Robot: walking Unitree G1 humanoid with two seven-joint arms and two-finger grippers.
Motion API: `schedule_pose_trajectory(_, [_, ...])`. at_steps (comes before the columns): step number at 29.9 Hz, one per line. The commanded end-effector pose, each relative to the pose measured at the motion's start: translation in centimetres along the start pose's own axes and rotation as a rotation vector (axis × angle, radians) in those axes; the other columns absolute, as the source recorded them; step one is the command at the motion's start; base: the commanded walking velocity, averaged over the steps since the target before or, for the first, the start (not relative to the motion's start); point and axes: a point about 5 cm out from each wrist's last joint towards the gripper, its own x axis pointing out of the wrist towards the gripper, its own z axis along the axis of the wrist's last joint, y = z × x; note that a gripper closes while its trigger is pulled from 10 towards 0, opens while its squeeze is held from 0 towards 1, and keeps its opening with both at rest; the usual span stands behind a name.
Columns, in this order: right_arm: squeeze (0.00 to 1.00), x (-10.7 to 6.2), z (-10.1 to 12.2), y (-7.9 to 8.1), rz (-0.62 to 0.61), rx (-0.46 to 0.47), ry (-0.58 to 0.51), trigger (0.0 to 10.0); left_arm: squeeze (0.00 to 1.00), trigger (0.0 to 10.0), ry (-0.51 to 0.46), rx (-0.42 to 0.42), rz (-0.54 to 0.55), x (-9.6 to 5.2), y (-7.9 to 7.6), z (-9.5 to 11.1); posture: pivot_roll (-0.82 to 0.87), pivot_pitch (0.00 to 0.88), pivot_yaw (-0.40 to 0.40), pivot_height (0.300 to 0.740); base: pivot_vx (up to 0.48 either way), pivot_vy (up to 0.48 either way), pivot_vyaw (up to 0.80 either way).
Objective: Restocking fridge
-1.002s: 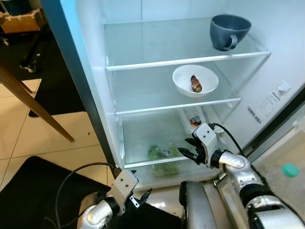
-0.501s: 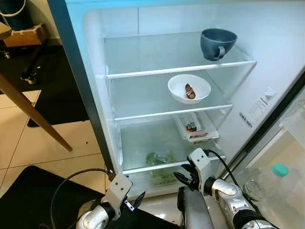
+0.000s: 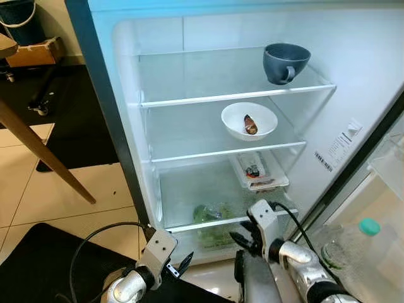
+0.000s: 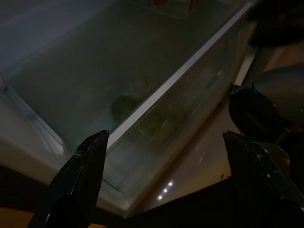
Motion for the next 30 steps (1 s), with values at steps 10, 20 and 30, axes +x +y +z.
schedule_pose_trajectory(10, [0.0,-0.7,-2.8,0.7,-0.062,0.077,0.089,10.0,0.0,10.0,0.041,-0.007,0.001,-0.2,-0.3,-1.0,-0.02,0.084,-0.009,0.555,0.0,0.0,0.0])
schedule_pose_trajectory(20, [0.0,-1.5,-4.5,1.1,-0.097,0.173,0.102,10.0,0.0,10.0,0.092,-0.037,0.03,-1.0,-0.3,-2.2,-0.02,0.082,-0.009,0.57,0.0,0.0,0.0])
schedule_pose_trajectory(30, [0.0,-2.2,-5.9,1.3,-0.151,0.249,0.133,10.0,0.0,10.0,0.123,-0.052,0.051,-1.6,0.0,-2.9,-0.01,0.071,-0.009,0.59,0.0,0.0,0.0])
